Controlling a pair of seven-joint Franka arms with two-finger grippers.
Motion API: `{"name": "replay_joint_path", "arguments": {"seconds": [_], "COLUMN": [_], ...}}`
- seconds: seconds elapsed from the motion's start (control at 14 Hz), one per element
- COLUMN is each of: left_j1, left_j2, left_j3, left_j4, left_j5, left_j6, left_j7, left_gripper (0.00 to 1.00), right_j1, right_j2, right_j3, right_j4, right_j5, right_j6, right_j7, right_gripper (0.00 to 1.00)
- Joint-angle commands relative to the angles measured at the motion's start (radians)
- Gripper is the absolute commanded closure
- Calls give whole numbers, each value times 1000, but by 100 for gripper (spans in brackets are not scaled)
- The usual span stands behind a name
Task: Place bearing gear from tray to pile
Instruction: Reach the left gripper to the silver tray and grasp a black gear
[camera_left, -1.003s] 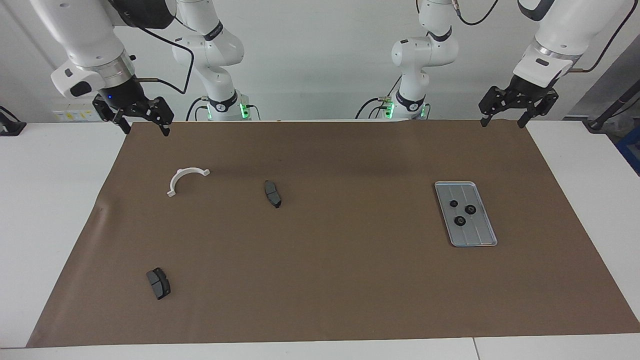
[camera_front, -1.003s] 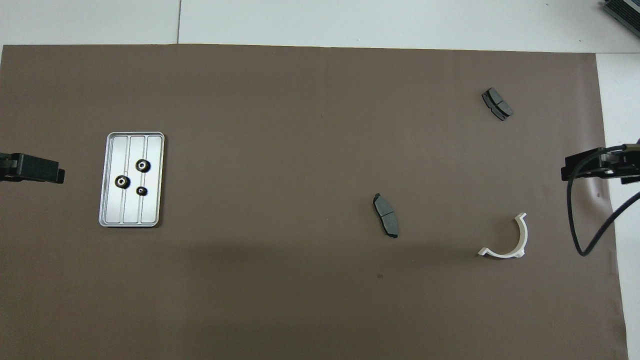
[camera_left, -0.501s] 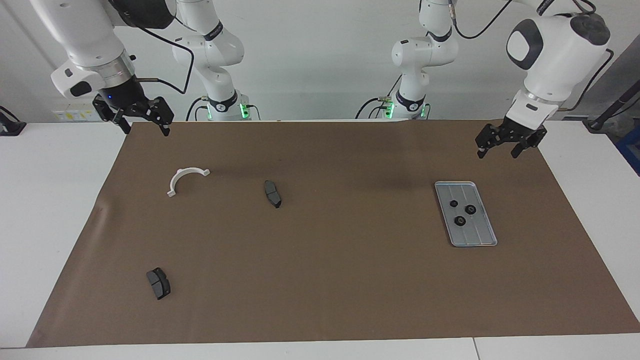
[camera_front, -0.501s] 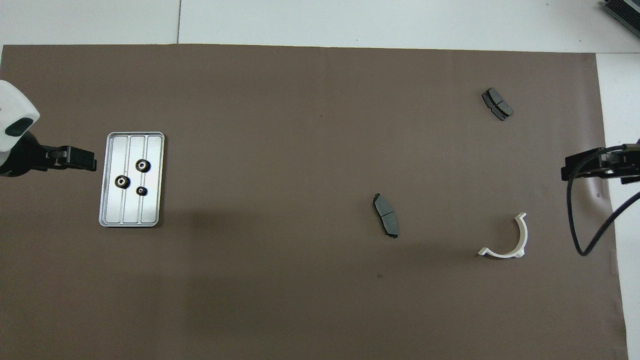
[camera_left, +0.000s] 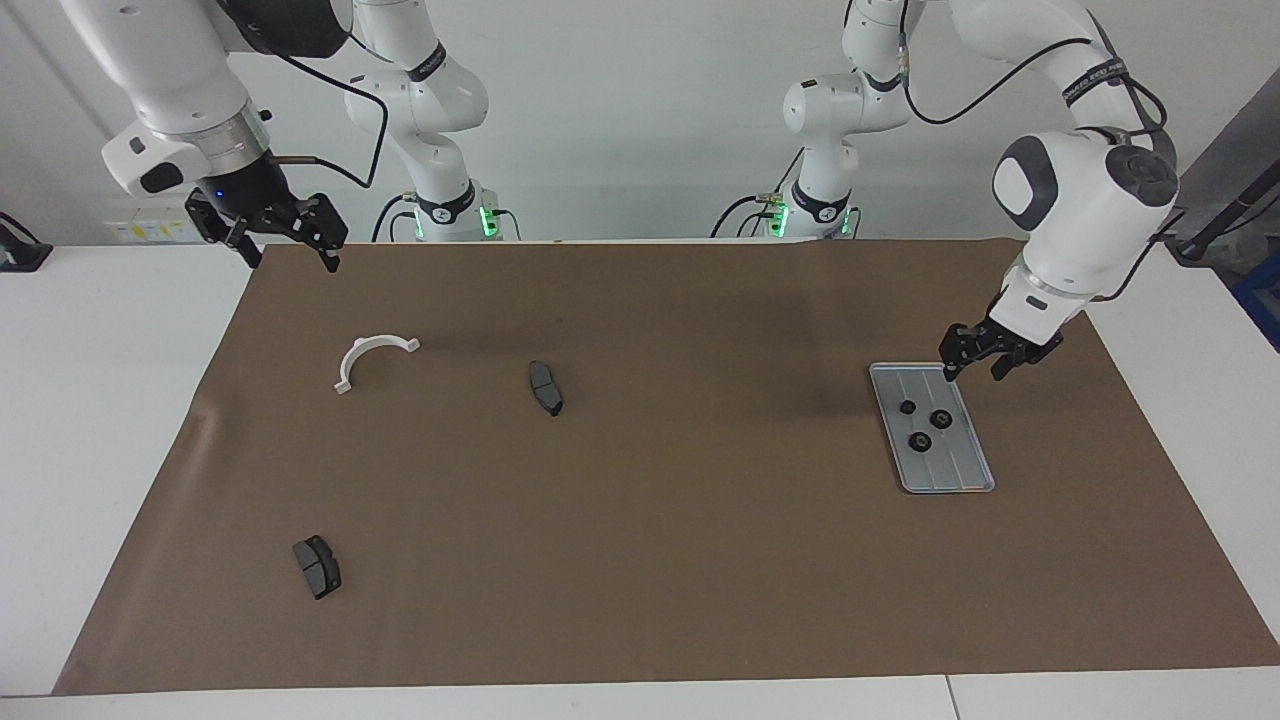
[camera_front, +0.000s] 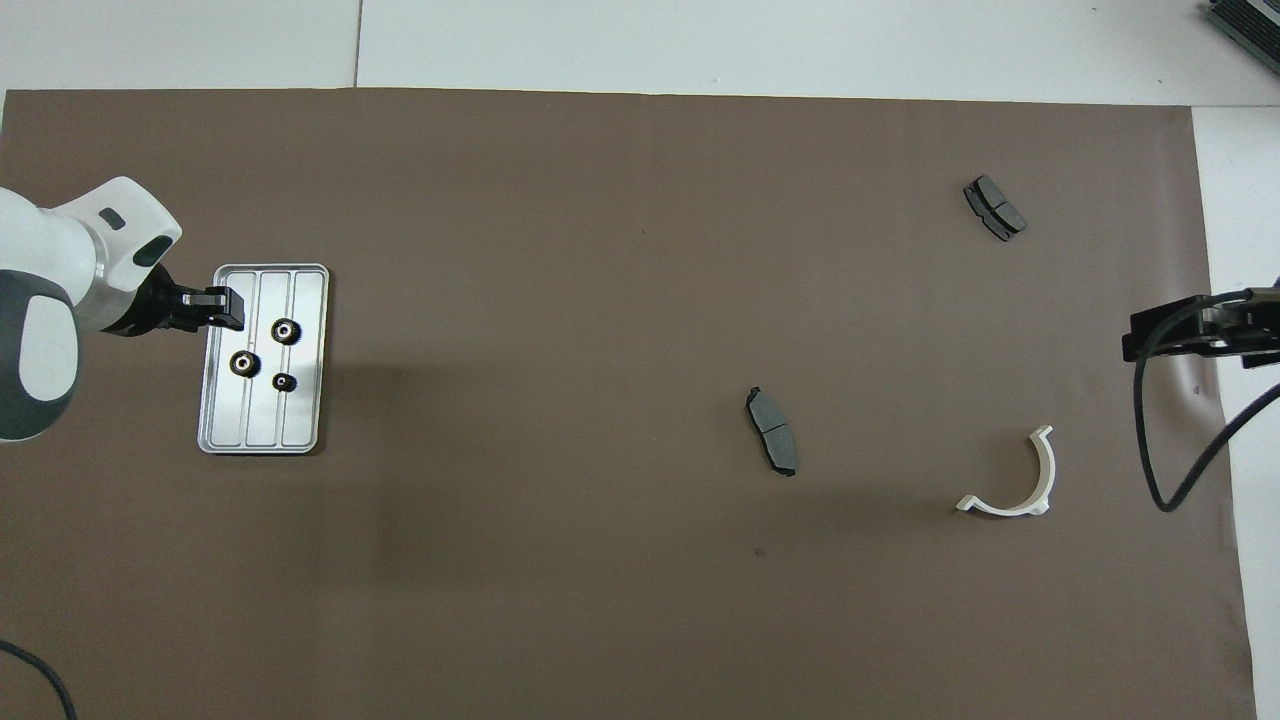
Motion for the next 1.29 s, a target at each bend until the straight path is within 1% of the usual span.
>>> {"name": "replay_joint_path", "arguments": {"seconds": [0.0, 0.14, 0.21, 0.36, 0.64, 1.22], "left_j1": [-7, -7, -11, -42, -42, -30], "left_j2": [14, 34, 51, 88, 141, 158], "left_j3": [3, 3, 2, 3, 3, 3], "left_j4": [-51, -85, -98, -103, -102, -108], "left_j5": [15, 15, 15, 15, 15, 15], "left_j6": [65, 144, 184, 236, 324, 345], "left_j7": [-25, -28, -45, -89, -91, -88], "left_gripper": [54, 53, 50, 44, 42, 42], "right_j1": [-3, -3, -3, -3, -3, -3], "right_j2": [-13, -13, -13, -13, -13, -13], "right_j3": [1, 1, 1, 0, 1, 1], "right_j4": [-8, -9, -9, -8, -8, -8], "right_j5": [5, 5, 5, 5, 5, 5], "right_j6": [-9, -9, -9, -9, -9, -9], "right_j7": [-22, -22, -22, -22, -22, -22], "right_gripper": [0, 0, 0, 0, 0, 0]}}
